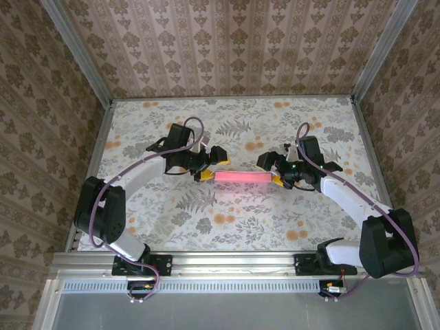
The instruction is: Fold the paper box
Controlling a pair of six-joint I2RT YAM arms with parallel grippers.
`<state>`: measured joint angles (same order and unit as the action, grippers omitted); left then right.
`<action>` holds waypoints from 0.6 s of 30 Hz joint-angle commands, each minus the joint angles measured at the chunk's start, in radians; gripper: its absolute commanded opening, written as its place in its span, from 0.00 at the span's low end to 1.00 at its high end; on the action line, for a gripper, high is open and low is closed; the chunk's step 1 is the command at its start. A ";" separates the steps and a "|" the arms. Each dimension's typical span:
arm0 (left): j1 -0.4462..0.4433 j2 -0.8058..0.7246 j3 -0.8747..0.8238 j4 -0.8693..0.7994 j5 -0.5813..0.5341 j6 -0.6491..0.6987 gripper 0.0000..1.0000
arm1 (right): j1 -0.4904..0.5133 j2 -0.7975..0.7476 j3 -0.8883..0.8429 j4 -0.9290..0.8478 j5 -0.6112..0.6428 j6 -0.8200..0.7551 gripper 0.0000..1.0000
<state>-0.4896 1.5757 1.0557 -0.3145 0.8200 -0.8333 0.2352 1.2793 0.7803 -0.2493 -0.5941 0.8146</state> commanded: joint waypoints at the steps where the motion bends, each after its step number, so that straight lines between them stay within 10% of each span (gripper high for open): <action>1: 0.008 0.015 0.036 -0.015 0.039 0.028 1.00 | -0.004 0.009 0.042 0.023 -0.053 -0.013 1.00; 18: 0.016 0.042 0.044 -0.003 0.046 0.030 1.00 | -0.011 0.031 0.050 0.025 -0.053 -0.018 1.00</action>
<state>-0.4751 1.6062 1.0851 -0.3145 0.8314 -0.8257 0.2253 1.2961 0.8074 -0.2485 -0.6075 0.8108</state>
